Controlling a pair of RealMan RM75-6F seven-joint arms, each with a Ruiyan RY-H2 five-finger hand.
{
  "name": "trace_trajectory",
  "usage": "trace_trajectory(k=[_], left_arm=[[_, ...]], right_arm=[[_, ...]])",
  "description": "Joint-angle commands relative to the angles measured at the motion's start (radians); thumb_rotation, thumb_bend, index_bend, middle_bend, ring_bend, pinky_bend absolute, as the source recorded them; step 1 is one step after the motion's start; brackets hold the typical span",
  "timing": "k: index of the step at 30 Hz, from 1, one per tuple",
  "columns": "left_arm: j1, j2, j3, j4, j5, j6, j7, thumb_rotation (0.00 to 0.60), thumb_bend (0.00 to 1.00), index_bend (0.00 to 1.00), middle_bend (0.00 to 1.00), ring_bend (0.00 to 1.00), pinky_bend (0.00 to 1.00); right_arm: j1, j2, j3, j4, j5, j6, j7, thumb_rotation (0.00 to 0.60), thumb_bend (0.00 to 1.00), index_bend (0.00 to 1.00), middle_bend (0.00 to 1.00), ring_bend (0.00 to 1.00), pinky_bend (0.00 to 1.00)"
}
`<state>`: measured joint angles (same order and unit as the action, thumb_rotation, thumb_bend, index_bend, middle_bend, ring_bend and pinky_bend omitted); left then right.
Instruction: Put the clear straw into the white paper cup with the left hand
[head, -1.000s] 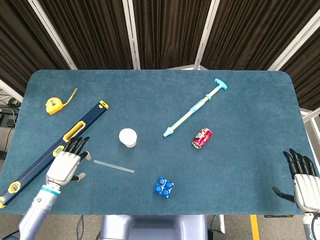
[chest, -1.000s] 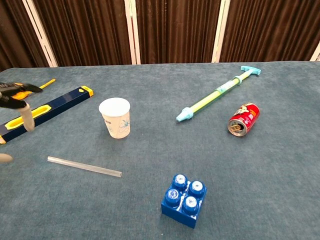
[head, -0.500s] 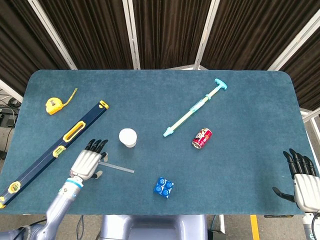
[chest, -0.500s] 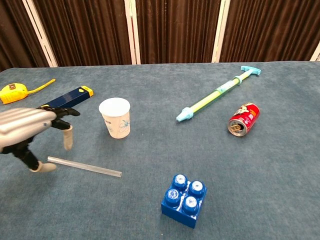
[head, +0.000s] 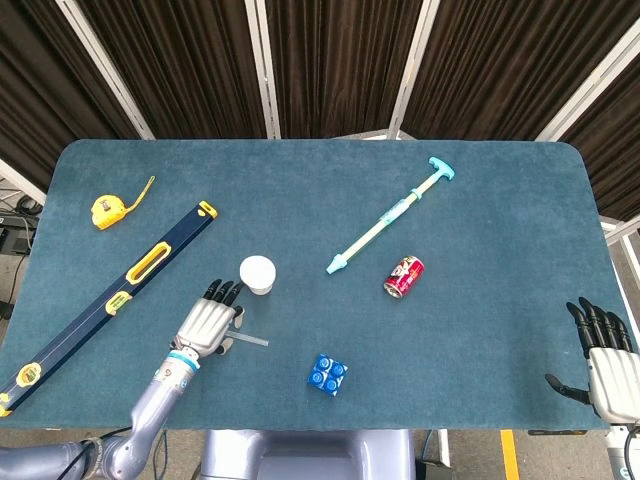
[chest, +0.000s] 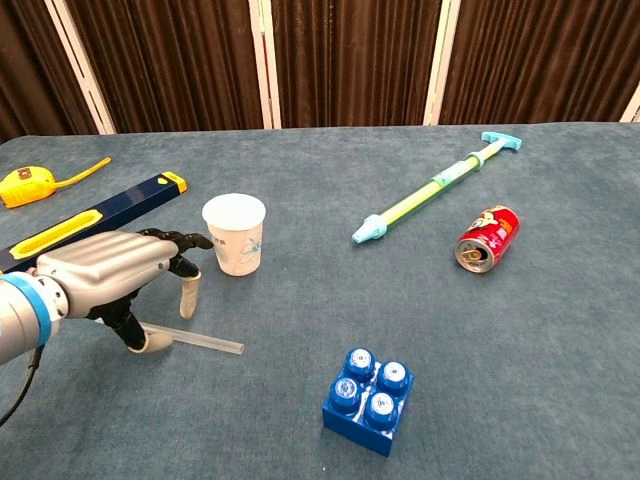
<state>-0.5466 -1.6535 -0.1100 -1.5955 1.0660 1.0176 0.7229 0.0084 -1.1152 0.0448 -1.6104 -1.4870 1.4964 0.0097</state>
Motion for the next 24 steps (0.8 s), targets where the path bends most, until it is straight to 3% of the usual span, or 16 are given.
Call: trace_trajectory(k=[1, 24], left_arm=[[-0.007, -0.011, 0.006, 0.008, -0.005, 0.007, 0.008, 0.600, 0.31, 0.51, 0.00, 0.00, 0.00], [-0.014, -0.033, 0.051, 0.043, -0.008, 0.045, 0.010, 0.600, 0.31, 0.54, 0.00, 0.00, 0.00]], right_arm=[[0.000, 0.000, 0.000, 0.000, -0.001, 0.000, 0.001, 0.600, 0.09, 0.00, 0.00, 0.00, 0.00], [0.000, 0.000, -0.001, 0.001, -0.001, 0.000, 0.000, 0.600, 0.09, 0.00, 0.00, 0.00, 0.00]])
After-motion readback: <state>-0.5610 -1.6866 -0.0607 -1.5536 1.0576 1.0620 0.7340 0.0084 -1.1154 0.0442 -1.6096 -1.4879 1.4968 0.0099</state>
